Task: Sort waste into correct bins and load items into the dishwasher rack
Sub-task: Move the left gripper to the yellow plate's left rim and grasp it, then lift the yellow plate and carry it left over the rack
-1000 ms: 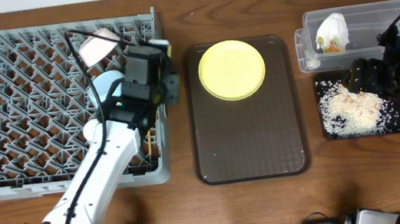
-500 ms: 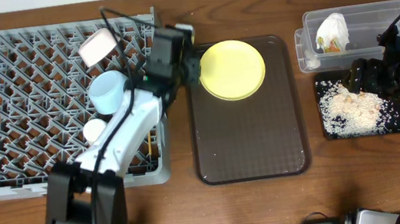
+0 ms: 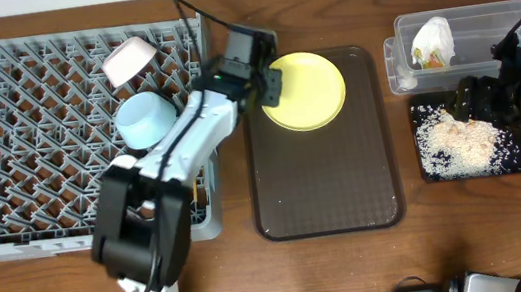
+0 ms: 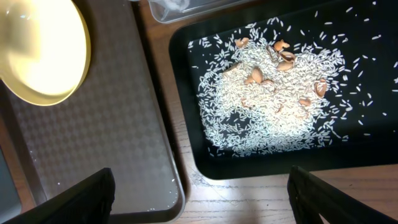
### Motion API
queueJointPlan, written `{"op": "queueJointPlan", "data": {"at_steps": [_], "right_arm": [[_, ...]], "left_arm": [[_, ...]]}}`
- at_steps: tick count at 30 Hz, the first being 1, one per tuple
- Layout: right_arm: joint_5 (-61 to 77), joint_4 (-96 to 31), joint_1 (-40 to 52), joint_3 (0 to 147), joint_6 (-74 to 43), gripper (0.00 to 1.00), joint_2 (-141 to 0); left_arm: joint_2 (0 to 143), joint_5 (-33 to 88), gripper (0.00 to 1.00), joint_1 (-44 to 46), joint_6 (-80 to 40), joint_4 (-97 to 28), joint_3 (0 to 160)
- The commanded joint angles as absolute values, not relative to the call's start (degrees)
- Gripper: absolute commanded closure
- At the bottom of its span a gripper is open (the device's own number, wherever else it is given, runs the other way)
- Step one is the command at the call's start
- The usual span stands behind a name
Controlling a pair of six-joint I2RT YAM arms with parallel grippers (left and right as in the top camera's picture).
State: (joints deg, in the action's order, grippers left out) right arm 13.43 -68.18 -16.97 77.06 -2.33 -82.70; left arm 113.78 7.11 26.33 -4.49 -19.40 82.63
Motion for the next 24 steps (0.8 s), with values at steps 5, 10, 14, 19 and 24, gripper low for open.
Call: {"op": "queueJointPlan", "data": {"at_steps": [5, 10, 14, 19, 24], "right_arm": [[13.5, -68.18, -16.53, 77.84, -1.43, 0.13, -82.63], [13.5, -68.18, -16.53, 77.84, -1.43, 0.13, -82.63], [13.5, -68.18, -16.53, 77.84, -1.43, 0.14, -82.63], [13.5, -68.25, -16.53, 77.84, -1.41, 0.13, -82.63], [13.5, -68.6, -16.53, 77.84, -1.41, 0.13, -82.63]], "left_arm": [[117.69, 5.76, 0.52, 26.44, -4.78, -19.25, 82.89], [119.35, 4.91, 0.52, 26.44, -4.78, -19.22, 82.83], [120.81, 4.86, 0.52, 26.44, -4.78, -19.22, 82.37], [122.56, 4.89, 0.52, 26.44, -4.78, -19.29, 81.95], [123.48, 4.93, 0.67, 26.44, -4.8, -19.66, 81.97]]}}
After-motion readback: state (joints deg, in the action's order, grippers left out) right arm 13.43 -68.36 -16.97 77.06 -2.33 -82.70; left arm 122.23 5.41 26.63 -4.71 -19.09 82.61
